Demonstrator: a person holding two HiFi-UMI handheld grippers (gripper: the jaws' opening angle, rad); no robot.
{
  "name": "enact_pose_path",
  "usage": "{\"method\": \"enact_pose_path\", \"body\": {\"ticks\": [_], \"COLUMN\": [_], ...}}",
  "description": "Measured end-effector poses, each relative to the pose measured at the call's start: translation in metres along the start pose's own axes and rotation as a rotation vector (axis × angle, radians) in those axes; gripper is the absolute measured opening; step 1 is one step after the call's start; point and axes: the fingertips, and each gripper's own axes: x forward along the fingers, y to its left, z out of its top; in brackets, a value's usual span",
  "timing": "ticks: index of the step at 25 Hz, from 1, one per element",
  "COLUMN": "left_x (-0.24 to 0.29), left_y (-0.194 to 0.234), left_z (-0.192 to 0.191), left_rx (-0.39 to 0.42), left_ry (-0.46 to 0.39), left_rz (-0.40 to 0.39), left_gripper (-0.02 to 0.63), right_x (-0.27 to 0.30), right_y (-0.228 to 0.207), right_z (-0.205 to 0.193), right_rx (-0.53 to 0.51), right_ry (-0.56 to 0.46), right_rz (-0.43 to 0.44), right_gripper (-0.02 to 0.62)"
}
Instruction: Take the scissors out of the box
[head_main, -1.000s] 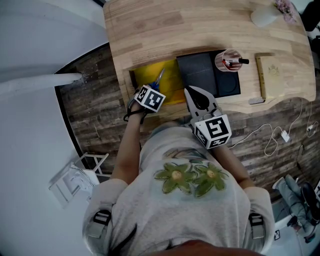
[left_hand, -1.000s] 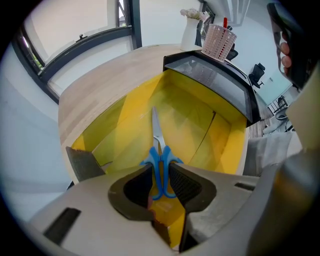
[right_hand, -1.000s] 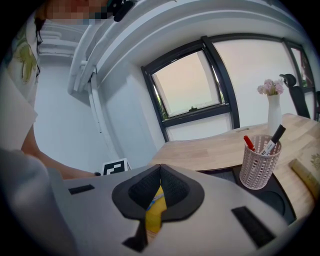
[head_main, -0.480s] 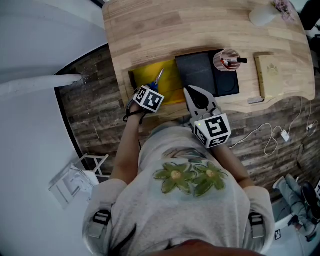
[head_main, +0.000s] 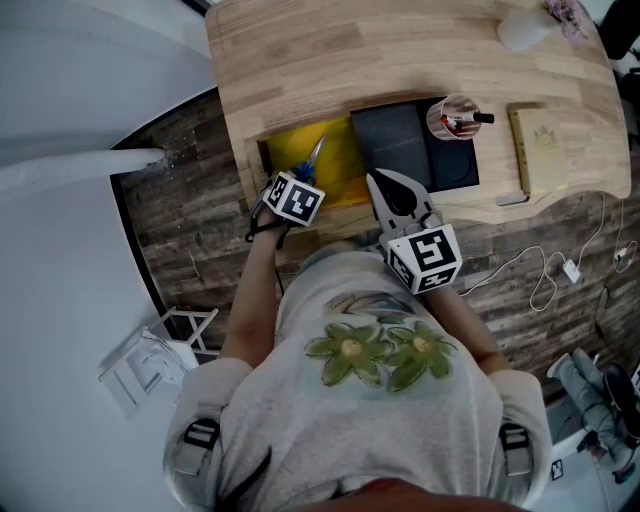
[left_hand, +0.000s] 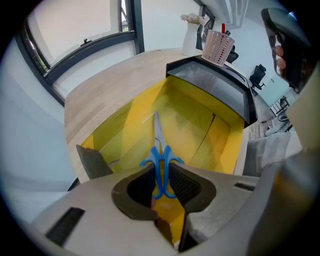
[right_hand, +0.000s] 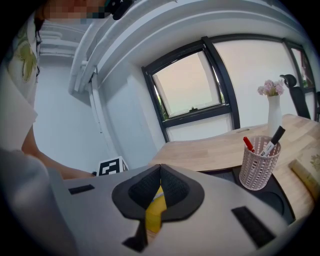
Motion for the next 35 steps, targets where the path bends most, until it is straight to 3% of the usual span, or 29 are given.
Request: {"method": "enact_pose_path", "body": {"ticks": [35], "left_x": [-0.027], "left_y": [0.003], "left_z": [0.005], "left_rx": [0.003], "left_ry": [-0.137], "left_rz": [0.008], "left_gripper": [0.091], "right_x": [-0.004], "right_y": [0.013], "right_z": [0.006], "right_rx": [-0.042], "right_ry": [-0.008], "right_rz": [-0.002], "right_gripper": [0.008]}}
